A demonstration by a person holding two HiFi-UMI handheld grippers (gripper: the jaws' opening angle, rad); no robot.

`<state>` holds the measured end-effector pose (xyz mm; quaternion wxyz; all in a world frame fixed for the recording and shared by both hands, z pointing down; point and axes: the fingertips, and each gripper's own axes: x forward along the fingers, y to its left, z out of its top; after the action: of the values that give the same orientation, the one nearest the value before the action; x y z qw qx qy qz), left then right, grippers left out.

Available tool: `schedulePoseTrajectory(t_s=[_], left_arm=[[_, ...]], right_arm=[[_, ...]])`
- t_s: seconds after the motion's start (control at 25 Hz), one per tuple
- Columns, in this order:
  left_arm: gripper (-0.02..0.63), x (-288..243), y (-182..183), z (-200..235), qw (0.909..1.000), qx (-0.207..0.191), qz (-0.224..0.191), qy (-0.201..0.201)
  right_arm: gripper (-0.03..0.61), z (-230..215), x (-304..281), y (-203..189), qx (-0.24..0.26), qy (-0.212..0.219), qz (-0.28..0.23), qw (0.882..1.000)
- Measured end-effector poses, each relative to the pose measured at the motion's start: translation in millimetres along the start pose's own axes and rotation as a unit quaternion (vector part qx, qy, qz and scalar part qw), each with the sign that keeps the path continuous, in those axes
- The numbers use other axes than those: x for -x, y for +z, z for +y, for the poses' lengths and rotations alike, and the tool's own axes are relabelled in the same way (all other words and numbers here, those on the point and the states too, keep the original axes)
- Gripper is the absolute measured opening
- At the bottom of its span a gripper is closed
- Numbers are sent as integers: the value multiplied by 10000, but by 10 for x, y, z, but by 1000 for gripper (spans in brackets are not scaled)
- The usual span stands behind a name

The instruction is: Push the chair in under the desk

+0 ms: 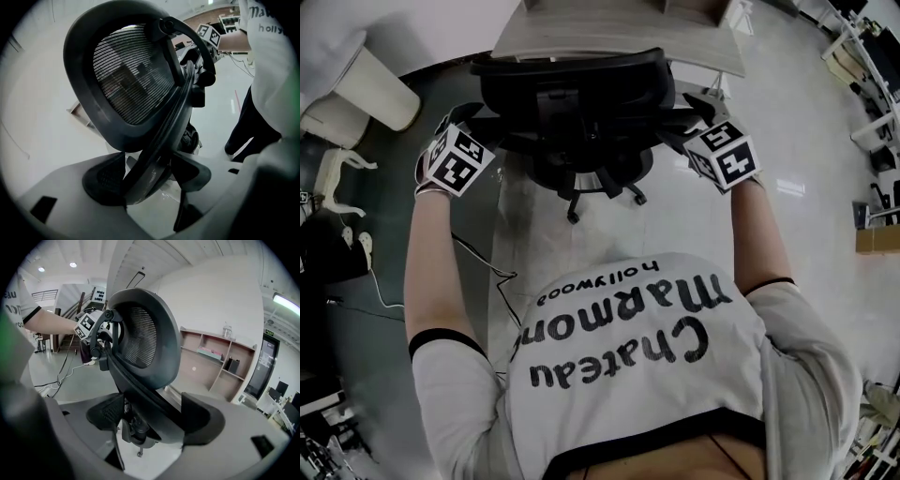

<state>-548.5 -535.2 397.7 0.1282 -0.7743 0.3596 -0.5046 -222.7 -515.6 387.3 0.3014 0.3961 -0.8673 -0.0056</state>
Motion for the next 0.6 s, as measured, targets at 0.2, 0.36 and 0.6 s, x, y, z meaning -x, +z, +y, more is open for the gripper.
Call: schedulePoseTrajectory(t_s=[0.2, 0.36, 0.6], left_arm=[[296, -13, 49, 24, 9999, -125, 13, -98], [296, -43, 70, 49, 9997, -194, 11, -118], [299, -74, 100, 78, 9995, -300, -26, -130]], right_arm=[[377, 32, 89, -20, -82, -134, -31, 9999], [377, 48, 122, -37, -117, -231, -88, 9996], [377, 74, 168, -43, -171, -345, -126, 9992]])
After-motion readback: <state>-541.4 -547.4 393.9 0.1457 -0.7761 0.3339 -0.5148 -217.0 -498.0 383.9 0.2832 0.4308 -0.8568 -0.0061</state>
